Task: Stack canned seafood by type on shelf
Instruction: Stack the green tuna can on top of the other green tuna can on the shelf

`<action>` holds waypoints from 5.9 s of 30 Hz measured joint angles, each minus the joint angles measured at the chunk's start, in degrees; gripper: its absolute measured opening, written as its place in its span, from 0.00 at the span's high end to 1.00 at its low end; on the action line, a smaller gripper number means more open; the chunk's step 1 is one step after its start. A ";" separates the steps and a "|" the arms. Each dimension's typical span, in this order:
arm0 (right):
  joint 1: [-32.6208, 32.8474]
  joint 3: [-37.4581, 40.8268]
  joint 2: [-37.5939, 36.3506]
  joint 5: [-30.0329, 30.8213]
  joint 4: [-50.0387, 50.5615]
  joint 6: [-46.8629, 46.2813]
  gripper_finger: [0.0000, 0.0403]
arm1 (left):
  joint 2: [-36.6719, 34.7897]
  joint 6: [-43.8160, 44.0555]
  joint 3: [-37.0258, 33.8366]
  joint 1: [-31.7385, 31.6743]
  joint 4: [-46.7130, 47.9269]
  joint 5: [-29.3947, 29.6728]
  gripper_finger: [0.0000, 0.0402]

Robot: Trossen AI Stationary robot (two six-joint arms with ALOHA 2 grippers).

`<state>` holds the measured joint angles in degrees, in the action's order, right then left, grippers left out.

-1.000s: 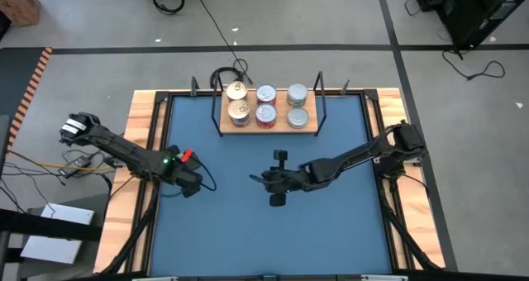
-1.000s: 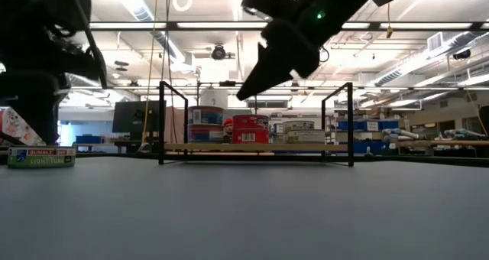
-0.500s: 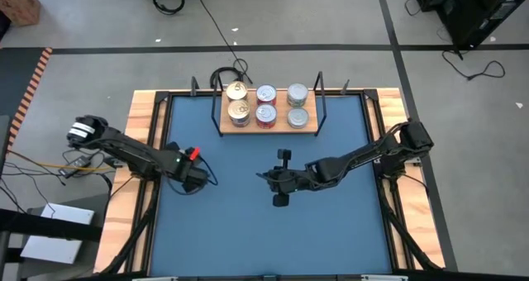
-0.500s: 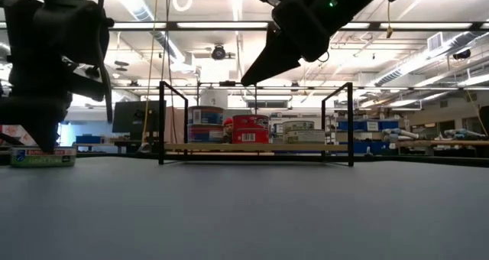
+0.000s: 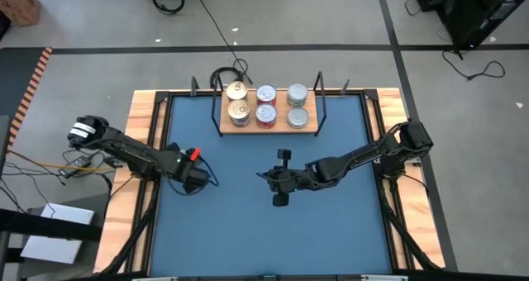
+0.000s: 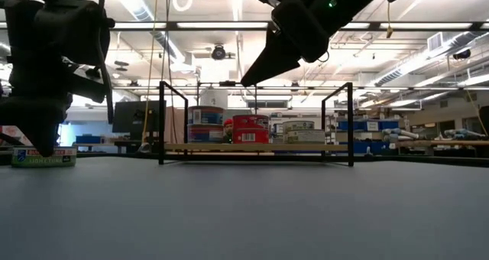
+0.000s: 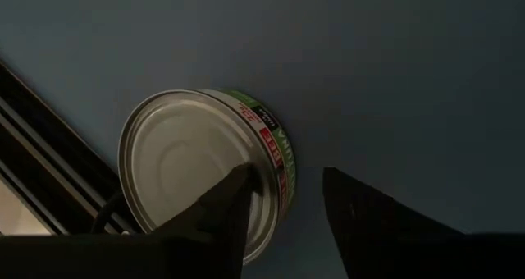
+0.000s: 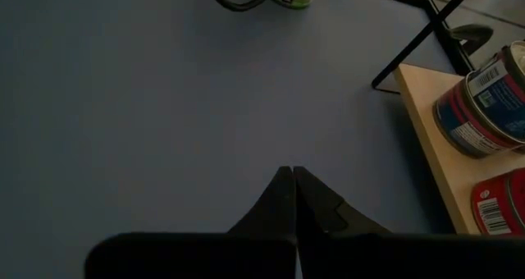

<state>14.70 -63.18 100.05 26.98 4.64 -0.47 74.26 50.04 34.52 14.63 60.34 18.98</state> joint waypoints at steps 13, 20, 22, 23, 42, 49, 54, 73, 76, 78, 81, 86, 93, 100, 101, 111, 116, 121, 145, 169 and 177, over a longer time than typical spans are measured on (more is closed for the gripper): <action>0.38 0.00 0.02 -0.02 0.02 0.16 1.00 | 0.09 -0.45 -0.24 -0.02 1.03 0.97 0.73; 0.37 0.00 0.04 -0.01 0.03 0.53 1.00 | 0.09 -2.72 -0.24 -0.02 1.13 1.11 0.89; 0.37 0.00 0.04 -0.01 0.03 0.61 1.00 | 0.09 -3.43 -0.24 -0.02 1.11 1.11 0.93; 0.35 0.00 0.04 0.00 0.04 0.61 1.00 | 0.09 -3.43 -0.24 -0.02 1.05 1.11 0.95; 1.59 -0.02 0.04 0.00 0.45 1.31 1.00 | 0.07 -11.71 7.96 3.28 -5.32 0.18 1.00; 3.08 -0.02 -0.29 0.49 2.27 0.68 1.00 | 0.14 -18.62 8.50 6.93 -17.98 -2.75 1.00; 4.07 -0.04 -1.95 1.07 3.37 0.18 1.00 | 2.15 -21.80 8.55 8.23 -25.68 -5.19 1.00; 5.59 -0.13 -4.48 2.38 8.02 -2.50 1.00 | 11.92 -32.94 18.85 7.88 -20.31 -0.37 1.00; 5.83 -0.11 -4.48 2.36 9.09 -3.02 1.00 | 9.03 -28.95 17.17 6.57 -16.25 0.48 1.00; 6.07 -0.11 -4.48 2.36 9.26 -3.16 1.00 | 6.34 -26.82 15.06 6.30 -15.10 0.46 1.00; 6.30 -0.11 -4.48 2.36 9.35 -3.48 1.00 | 1.91 -23.77 11.91 6.43 -14.11 -0.34 1.00; 6.34 -0.03 -4.48 2.04 9.99 -3.91 1.00 | -4.86 -16.85 5.08 6.34 -12.10 -2.11 1.00; 6.29 -0.04 -4.48 1.95 10.11 -4.07 1.00 | -6.27 -13.77 -3.51 6.34 -22.83 -3.47 1.00; 6.29 -0.04 -4.48 1.95 10.12 -4.06 1.00 | -5.20 -15.89 -4.87 4.54 -31.18 -3.06 1.00; 6.29 -0.04 -4.48 1.95 10.15 -4.07 1.00 | -5.17 -16.57 -4.87 4.26 -31.98 -3.23 1.00; 6.74 -0.04 -4.48 1.91 11.25 -4.79 1.00 | -0.21 -19.10 -4.74 3.61 -42.84 -5.70 1.00; 7.27 -0.04 -4.48 1.90 11.54 -4.96 1.00 | 2.95 -22.34 -4.64 3.35 -49.63 -5.79 1.00; 7.63 -0.04 -4.48 1.48 11.49 -5.40 1.00 | 6.32 -25.74 -4.64 3.03 -56.87 -5.78 1.00; 3.32 -0.04 -4.48 -8.03 8.69 -15.94 0.95 | 21.28 -36.87 1.53 0.68 -78.01 -7.67 1.00; 4.72 -0.23 6.44 -10.07 5.28 3.61 0.67 | 16.61 -40.53 -4.90 3.07 -92.03 -6.54 1.00; 4.32 -0.47 8.25 -7.62 5.06 7.76 0.72 | 16.50 -40.41 -5.97 3.15 -93.70 -6.40 1.00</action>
<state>19.02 -63.65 108.30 19.36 9.70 7.29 90.76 9.63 28.56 17.78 -33.36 12.58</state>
